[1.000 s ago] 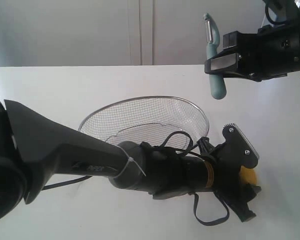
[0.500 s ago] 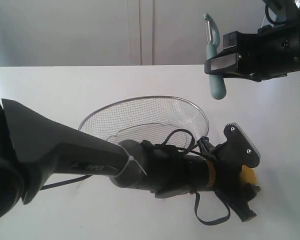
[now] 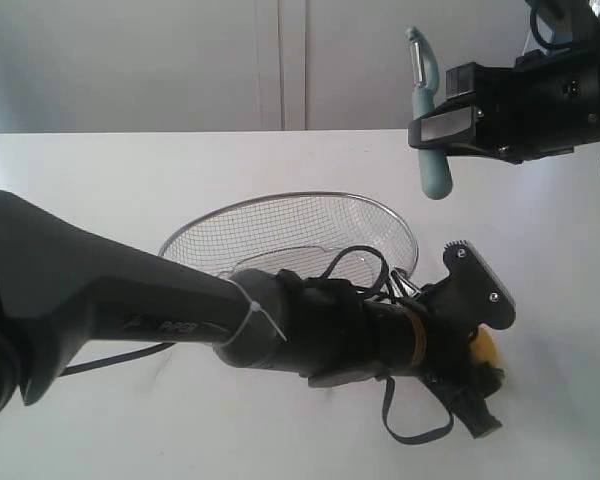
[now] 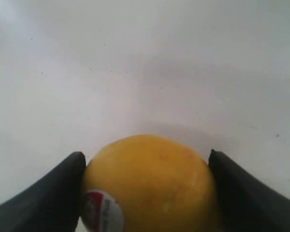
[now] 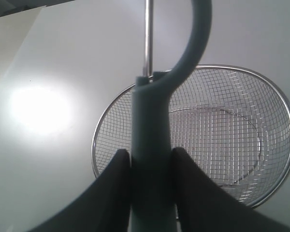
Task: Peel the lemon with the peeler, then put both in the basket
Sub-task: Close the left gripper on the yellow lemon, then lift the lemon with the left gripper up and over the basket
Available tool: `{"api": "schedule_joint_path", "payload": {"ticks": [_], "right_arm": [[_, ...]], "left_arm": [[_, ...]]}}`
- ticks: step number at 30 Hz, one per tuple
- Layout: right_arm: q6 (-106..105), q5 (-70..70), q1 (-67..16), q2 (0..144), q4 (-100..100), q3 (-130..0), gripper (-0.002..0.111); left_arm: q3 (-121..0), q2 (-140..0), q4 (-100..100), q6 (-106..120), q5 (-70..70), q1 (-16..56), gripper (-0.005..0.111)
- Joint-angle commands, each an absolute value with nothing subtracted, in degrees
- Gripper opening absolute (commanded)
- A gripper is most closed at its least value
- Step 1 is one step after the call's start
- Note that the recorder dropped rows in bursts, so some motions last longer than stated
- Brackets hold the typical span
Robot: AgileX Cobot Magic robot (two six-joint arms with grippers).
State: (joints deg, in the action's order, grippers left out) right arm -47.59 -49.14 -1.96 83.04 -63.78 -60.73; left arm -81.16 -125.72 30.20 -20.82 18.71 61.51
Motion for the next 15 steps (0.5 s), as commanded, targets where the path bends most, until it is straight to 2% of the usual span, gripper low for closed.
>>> {"api": "schedule_joint_path", "payload": {"ticks": [1,15], "right_arm": [[-47.69,-49.65,-1.63,82.8,-64.37,-60.57,0.0],[-47.69,-49.59,-1.63,82.8,-64.84,-60.57,0.0]], "left_arm": [[-80.76,-124.34,30.74,-21.02,16.35,61.91,0.0],[-80.76,-120.83,31.96,-21.08,11.73,62.83,0.0]]}}
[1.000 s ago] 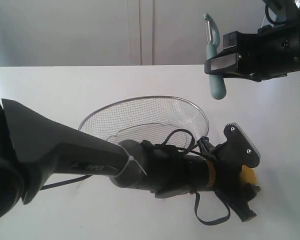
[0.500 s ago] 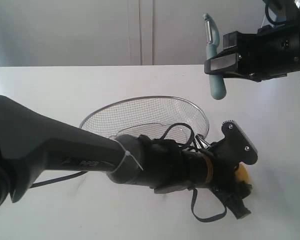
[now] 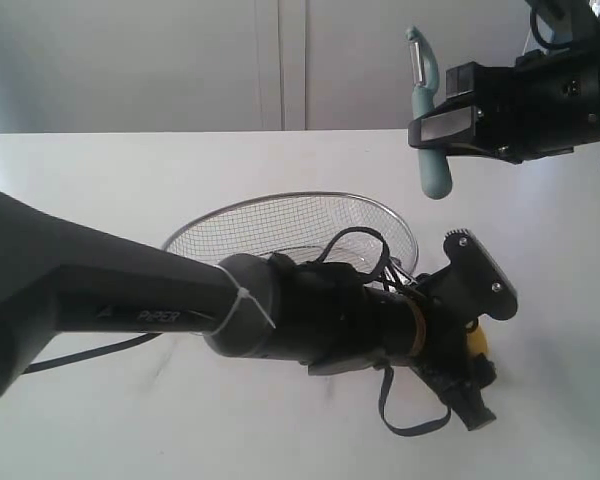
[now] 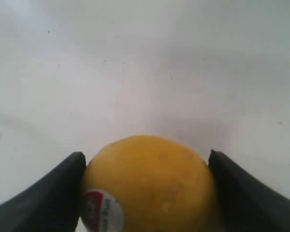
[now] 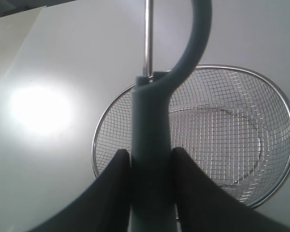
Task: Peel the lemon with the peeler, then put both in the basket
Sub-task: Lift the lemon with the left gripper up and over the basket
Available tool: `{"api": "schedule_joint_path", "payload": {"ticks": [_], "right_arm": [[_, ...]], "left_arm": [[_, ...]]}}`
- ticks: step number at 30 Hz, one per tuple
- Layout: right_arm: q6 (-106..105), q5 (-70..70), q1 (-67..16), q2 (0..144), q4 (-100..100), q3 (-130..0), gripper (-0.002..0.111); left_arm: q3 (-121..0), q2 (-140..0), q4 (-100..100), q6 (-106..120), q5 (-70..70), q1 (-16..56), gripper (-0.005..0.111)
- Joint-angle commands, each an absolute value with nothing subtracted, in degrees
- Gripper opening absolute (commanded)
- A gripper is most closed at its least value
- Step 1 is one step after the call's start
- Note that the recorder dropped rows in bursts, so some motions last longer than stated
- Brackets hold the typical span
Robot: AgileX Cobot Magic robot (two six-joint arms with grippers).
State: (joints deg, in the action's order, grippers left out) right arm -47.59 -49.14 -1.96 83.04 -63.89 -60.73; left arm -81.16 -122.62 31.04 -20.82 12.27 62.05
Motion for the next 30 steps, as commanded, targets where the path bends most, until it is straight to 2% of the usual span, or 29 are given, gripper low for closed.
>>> {"api": "schedule_joint_path", "payload": {"ticks": [1,14,30], "right_arm": [[-47.69,-49.59,-1.63,82.8,-64.84,-60.57,0.0],[-47.69,-49.59,-1.63,81.07,-64.81,-60.69,0.0],[-47.69,-49.69,-1.63,79.88,-64.47,-60.69,0.0]], "left_arm": [[-80.76,-120.6,31.96,-21.08,11.5,62.97,0.0],[-80.57,-118.86,33.75,-22.78,9.52,64.72,0.0],[-70.48,-109.42,34.32,-23.72,12.03,64.62,0.0]]}}
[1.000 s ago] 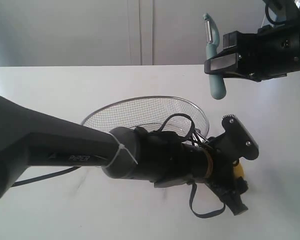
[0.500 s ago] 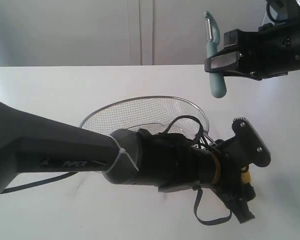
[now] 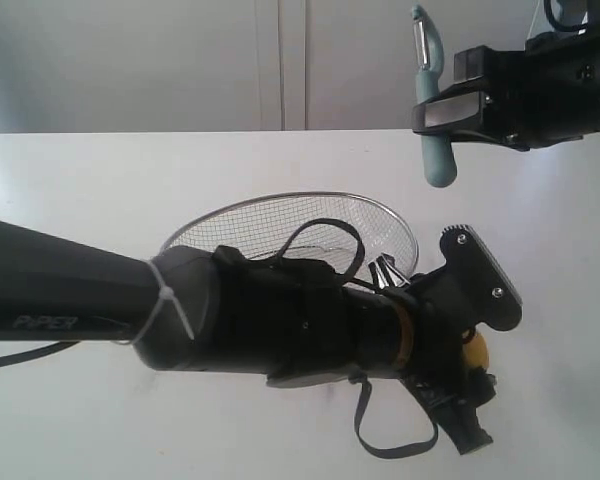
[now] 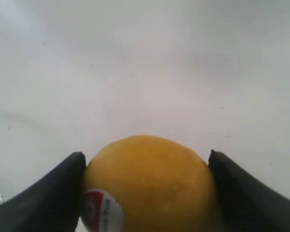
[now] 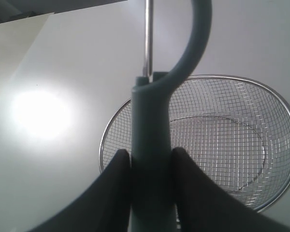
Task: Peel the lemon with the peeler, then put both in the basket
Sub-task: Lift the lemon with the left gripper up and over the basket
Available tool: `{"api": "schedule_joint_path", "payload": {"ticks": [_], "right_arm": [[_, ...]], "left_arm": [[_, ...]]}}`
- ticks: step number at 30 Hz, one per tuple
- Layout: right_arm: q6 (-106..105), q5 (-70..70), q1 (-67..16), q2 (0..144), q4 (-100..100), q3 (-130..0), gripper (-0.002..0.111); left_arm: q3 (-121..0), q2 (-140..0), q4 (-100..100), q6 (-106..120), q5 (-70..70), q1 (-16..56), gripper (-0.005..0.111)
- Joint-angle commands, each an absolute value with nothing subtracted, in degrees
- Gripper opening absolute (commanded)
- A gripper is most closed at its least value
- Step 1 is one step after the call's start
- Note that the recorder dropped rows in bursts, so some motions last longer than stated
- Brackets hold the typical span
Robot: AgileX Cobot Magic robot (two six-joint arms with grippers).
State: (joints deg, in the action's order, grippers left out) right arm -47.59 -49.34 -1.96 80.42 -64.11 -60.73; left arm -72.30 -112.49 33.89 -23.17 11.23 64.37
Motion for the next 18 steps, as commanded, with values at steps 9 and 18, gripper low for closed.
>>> {"api": "schedule_joint_path", "payload": {"ticks": [9,18], "right_arm": [[-47.69,-49.69,-1.63,79.88,-64.47,-60.69,0.0],[-47.69,-49.79,-1.63,79.88,-64.5,-60.69,0.0]], "left_arm": [[-66.2,-105.27,34.32,-23.22,11.93,64.62,0.0],[-65.72,-102.56,34.32,-24.83,12.05,61.9,0.0]]}}
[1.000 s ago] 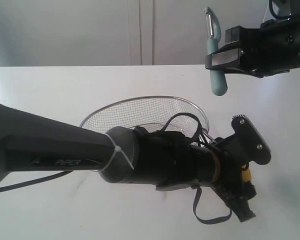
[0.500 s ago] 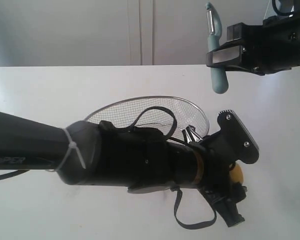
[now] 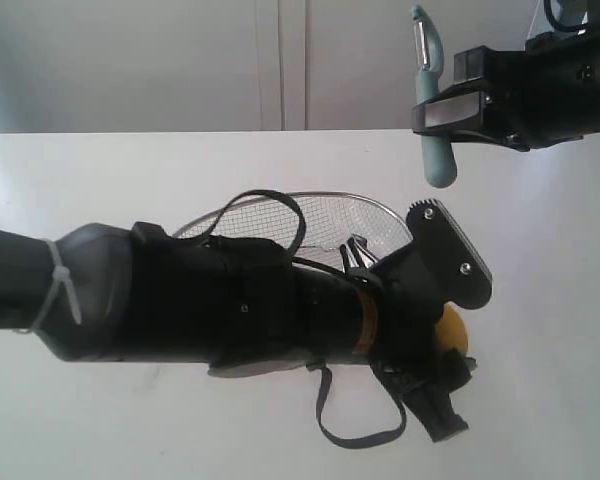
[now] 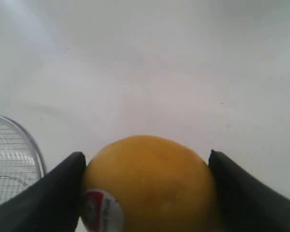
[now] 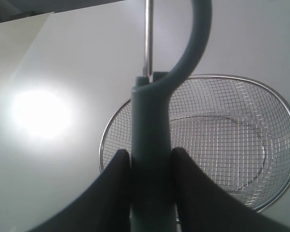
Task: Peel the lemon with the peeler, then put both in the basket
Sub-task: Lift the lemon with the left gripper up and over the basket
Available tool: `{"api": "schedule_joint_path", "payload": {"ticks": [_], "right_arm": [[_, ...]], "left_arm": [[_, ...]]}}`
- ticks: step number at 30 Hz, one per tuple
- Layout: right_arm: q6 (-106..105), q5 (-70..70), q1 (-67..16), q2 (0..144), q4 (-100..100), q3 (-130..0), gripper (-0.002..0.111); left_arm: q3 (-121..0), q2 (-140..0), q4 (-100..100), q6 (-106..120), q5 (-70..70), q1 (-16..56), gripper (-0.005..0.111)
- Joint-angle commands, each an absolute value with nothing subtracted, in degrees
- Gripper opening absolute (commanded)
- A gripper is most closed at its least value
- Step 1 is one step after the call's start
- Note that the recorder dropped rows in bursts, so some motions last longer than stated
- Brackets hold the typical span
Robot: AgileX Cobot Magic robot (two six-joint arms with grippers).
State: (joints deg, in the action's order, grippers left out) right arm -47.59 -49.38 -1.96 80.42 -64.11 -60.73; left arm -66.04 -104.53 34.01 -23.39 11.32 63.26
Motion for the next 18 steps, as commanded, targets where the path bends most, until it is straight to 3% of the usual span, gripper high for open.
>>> {"api": "schedule_joint_path", "payload": {"ticks": [1,18], "right_arm": [[-47.69,-49.79,-1.63,79.88,-64.5,-60.69,0.0],[-47.69,-49.04,-1.63,79.88,-63.13,-60.69,0.0]], "left_arm": [[-65.72,-102.07,34.32,-24.83,11.94,61.77,0.0],[-65.72,-100.64,35.44,-27.35,9.09,58.14,0.0]]}}
